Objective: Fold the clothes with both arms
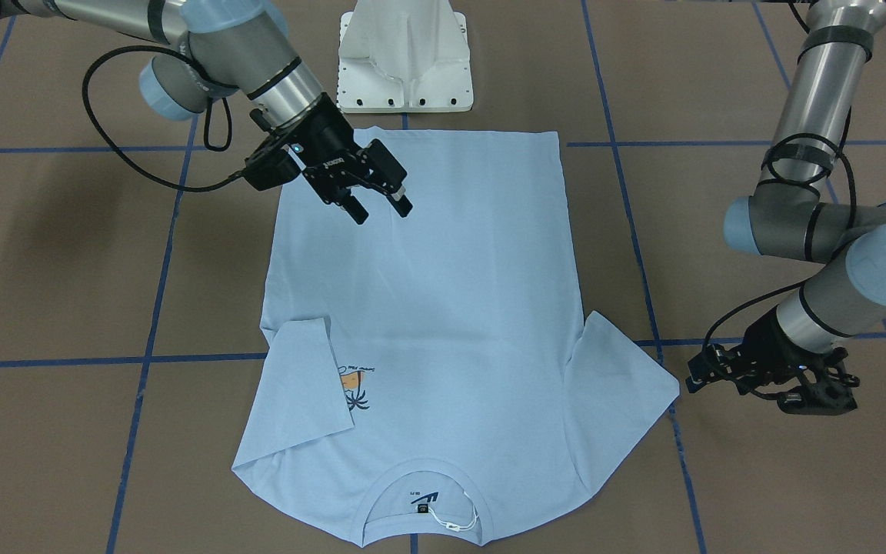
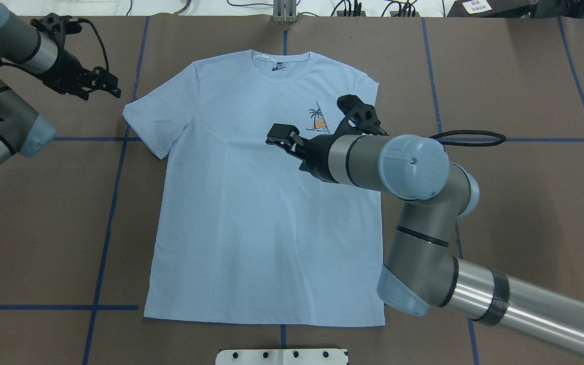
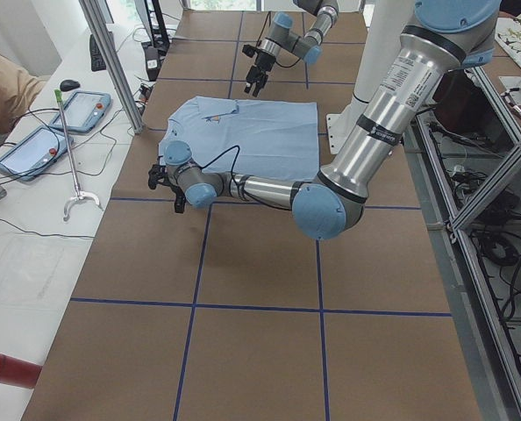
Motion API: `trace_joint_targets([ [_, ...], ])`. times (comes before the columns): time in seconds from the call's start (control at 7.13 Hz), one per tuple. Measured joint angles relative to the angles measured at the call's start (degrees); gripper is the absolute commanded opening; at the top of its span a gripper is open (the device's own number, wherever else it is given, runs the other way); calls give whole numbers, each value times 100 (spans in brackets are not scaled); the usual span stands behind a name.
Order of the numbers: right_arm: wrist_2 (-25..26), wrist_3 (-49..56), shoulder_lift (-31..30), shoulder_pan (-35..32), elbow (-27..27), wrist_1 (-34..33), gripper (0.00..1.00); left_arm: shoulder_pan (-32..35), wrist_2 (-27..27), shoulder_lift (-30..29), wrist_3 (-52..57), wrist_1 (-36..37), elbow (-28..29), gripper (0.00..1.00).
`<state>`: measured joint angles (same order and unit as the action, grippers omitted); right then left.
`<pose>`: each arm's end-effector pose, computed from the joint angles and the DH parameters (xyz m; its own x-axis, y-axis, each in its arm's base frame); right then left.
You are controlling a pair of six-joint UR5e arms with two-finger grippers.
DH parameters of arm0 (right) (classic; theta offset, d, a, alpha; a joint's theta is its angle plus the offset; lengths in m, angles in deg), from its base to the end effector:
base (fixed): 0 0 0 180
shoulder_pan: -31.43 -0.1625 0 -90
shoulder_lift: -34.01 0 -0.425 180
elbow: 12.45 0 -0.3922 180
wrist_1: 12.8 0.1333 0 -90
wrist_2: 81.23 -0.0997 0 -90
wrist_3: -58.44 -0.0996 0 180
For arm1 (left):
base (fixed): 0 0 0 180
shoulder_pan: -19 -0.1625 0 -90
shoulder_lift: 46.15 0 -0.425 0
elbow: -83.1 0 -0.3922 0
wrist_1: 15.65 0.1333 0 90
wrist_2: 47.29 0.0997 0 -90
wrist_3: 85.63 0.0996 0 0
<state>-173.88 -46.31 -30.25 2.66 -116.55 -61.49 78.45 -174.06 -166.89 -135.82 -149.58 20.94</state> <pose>-0.4634 -0.4013 0.2109 0.0182 0.3001 0.9537 -0.4605 0.8492 -0.2584 0.3103 -0.6707 0.4898 0.5667 0.0488 -0.8225 0.1368 0.9788 0.1523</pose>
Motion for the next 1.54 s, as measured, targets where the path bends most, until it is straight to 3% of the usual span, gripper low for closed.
trace_joint_targets([
  [0.28,9,19,-537,-218,-302,4,100,-206,207,-106,-365,-113,98,41],
  [0.56,5,35,-676,-425,-308,-19,100,-342,301,-122,-478,-134,103,36],
  [0.84,2,12,-684,-489,-302,-19,100,-407,328,-112,-490,-141,106,0],
  [1.54,-15,5,-694,-673,-256,-19,100,-433,342,-208,-966,-187,-75,0],
])
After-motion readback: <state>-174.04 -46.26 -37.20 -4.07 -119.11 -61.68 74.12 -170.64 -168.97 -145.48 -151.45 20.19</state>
